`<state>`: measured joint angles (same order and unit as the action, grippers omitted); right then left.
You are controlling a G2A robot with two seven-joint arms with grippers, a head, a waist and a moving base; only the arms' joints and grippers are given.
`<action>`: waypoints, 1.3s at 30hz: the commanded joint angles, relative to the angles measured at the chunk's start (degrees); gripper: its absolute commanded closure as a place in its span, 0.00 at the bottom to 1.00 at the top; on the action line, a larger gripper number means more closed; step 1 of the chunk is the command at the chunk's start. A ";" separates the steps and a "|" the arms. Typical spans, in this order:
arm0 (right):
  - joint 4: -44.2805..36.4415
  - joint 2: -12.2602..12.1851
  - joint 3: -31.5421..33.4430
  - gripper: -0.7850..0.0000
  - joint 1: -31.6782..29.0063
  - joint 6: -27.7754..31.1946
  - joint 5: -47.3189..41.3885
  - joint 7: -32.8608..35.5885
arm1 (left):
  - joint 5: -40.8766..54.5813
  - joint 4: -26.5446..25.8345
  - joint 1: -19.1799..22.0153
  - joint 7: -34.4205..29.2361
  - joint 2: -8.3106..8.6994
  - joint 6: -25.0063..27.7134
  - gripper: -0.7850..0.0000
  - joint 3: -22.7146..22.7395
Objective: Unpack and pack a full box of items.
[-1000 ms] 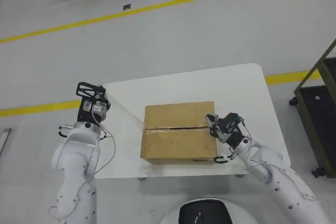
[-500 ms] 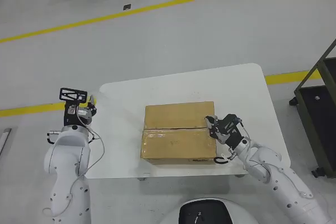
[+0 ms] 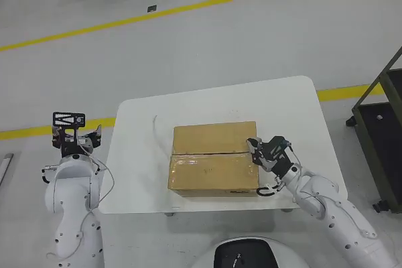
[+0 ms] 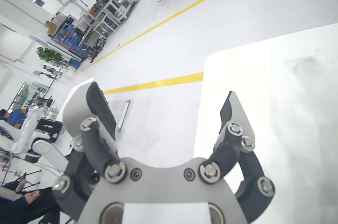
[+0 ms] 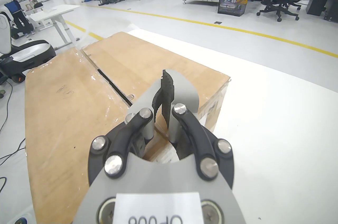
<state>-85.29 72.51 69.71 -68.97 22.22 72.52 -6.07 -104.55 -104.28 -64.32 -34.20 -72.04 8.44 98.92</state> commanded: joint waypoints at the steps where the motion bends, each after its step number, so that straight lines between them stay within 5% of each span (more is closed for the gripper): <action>1: -0.51 -0.06 0.21 1.00 -0.34 -0.08 0.23 -0.19 | 2.65 -0.88 -0.96 0.25 -0.20 0.74 0.00 -1.43; 9: -5.30 -0.83 3.58 1.00 -5.15 -1.10 1.55 -2.37 | 10.85 -3.85 -4.18 1.55 -1.21 5.72 0.00 -13.01; 22: -13.53 -2.71 15.35 1.00 -18.91 -3.14 2.21 -5.55 | 11.58 -2.91 -1.44 -1.02 -2.71 15.91 0.00 -33.97; 39: -15.32 -2.96 17.90 1.00 -23.51 -4.09 -0.01 -7.05 | -0.80 6.11 7.45 -4.60 -3.69 16.17 0.00 -39.97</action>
<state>-100.56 69.55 87.58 -92.38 18.20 72.61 -13.02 -104.89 -98.49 -57.15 -38.63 -75.73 24.49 58.92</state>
